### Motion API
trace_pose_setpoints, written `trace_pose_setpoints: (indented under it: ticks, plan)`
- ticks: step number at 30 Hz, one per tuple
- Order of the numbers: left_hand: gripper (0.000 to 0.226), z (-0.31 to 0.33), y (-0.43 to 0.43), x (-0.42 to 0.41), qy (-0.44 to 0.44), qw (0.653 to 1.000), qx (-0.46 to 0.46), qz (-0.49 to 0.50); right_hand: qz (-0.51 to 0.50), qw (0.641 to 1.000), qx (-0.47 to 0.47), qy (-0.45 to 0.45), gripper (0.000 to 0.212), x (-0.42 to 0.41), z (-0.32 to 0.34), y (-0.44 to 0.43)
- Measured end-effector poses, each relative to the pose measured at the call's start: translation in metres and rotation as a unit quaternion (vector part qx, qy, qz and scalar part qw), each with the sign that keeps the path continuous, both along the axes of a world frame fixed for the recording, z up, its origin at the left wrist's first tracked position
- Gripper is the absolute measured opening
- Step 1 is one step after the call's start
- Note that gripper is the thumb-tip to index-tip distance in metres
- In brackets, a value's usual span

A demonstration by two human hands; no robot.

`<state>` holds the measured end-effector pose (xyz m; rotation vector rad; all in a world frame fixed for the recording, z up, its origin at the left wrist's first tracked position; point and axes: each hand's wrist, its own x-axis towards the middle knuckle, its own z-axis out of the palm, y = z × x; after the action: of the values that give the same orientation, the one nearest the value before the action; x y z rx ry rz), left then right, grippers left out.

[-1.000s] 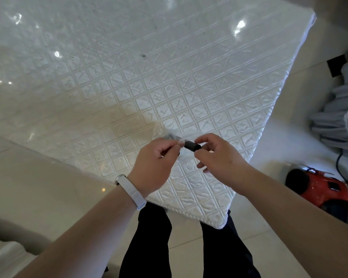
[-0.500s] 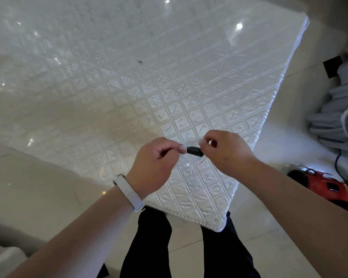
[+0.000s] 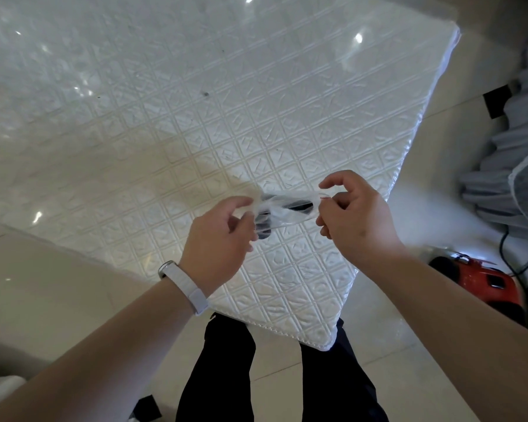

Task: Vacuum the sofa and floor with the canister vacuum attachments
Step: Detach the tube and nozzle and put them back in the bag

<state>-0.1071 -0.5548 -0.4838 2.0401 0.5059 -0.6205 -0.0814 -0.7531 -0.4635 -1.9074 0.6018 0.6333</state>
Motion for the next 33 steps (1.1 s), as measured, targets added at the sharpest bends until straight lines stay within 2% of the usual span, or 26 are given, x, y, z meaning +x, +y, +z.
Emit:
trace_pose_setpoints:
  ticks: [2,5,8,10,13,16,18,21,24,27,30,33]
  plan:
    - [0.017,0.005,-0.001,0.003,-0.001,0.996,-0.069,0.065,-0.009,1.0,0.017,-0.006,0.029,0.001,0.002,-0.002]
    - [0.016,0.011,-0.001,0.007,-0.015,0.985,-0.128,0.112,-0.043,0.996,0.071,-0.009,0.027,0.003,0.005,-0.009]
    - [0.018,0.015,0.001,0.007,-0.04,0.979,-0.164,0.112,-0.057,0.99,0.128,-0.02,0.024,0.003,0.007,-0.019]
    - [0.021,0.018,0.003,0.005,-0.053,0.979,-0.173,0.092,-0.038,0.988,0.151,-0.018,0.03,0.003,0.008,-0.025]
    - [0.032,0.021,0.005,0.004,-0.062,0.985,-0.156,0.035,0.002,0.991,0.131,-0.02,0.04,0.003,0.008,-0.03]
    - [0.042,0.021,0.002,0.004,-0.113,0.988,-0.1,-0.024,0.034,0.997,0.056,-0.037,0.024,0.004,0.008,-0.031]
    - [0.038,0.02,-0.002,0.005,-0.156,0.986,-0.056,-0.033,0.056,0.996,0.02,-0.061,0.018,0.003,0.01,-0.03]
    - [0.024,0.018,-0.006,0.007,-0.222,0.974,0.001,-0.034,0.101,0.984,-0.034,-0.146,0.02,0.001,0.014,-0.026]
    - [0.022,0.016,-0.006,0.009,-0.268,0.961,0.045,-0.049,0.072,0.988,-0.011,-0.139,0.029,-0.003,0.019,-0.025]
    - [0.023,0.014,-0.006,0.011,-0.296,0.95,0.071,-0.073,0.023,0.993,0.056,-0.102,0.028,-0.005,0.022,-0.025]
    - [0.024,0.012,-0.005,0.014,-0.295,0.951,0.06,-0.072,0.011,0.995,0.039,-0.09,0.026,-0.006,0.015,-0.023]
    - [0.028,0.01,-0.008,0.017,-0.261,0.965,0.025,-0.028,0.014,0.995,0.033,-0.093,0.022,-0.005,0.005,-0.022]
